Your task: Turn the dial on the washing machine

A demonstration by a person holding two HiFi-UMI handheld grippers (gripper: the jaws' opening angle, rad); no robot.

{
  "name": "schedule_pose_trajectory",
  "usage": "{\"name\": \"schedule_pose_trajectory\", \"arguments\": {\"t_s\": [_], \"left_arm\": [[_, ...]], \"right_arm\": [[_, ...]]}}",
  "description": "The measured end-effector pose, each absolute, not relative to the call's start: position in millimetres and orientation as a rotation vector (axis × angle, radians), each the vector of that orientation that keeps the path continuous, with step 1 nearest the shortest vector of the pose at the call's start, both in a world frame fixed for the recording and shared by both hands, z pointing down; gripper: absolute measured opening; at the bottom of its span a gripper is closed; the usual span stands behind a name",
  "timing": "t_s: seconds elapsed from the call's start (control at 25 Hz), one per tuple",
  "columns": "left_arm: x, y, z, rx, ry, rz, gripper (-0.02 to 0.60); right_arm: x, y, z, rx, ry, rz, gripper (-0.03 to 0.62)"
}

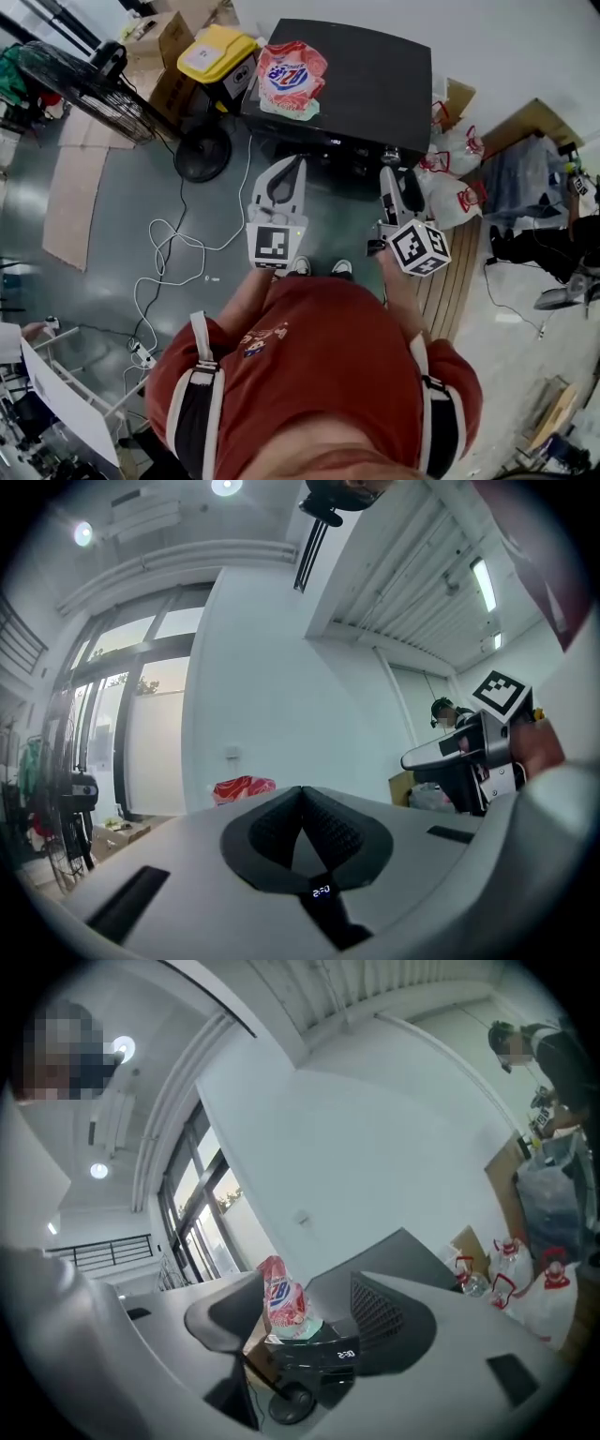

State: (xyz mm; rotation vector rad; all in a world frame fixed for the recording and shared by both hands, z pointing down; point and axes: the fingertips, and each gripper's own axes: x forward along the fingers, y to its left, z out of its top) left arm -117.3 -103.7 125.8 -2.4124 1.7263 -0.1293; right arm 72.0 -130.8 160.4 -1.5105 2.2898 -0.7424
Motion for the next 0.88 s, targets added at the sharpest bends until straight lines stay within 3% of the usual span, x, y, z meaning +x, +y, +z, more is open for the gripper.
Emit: {"name": "schedule_pose_trajectory", "arguments": {"t_s": [0.44,0.88], "left_arm": [[-117,-106,115,-2.401,1.717,-0.078,0.009],[-109,-107,117,-2.427,1.684,-0.053,0.009]], "right_arm": [[58,-124,146,-1.868,2.549,-0.121,0.255],[59,-117,150,-1.95,2.564,0.001,0.242]]}}
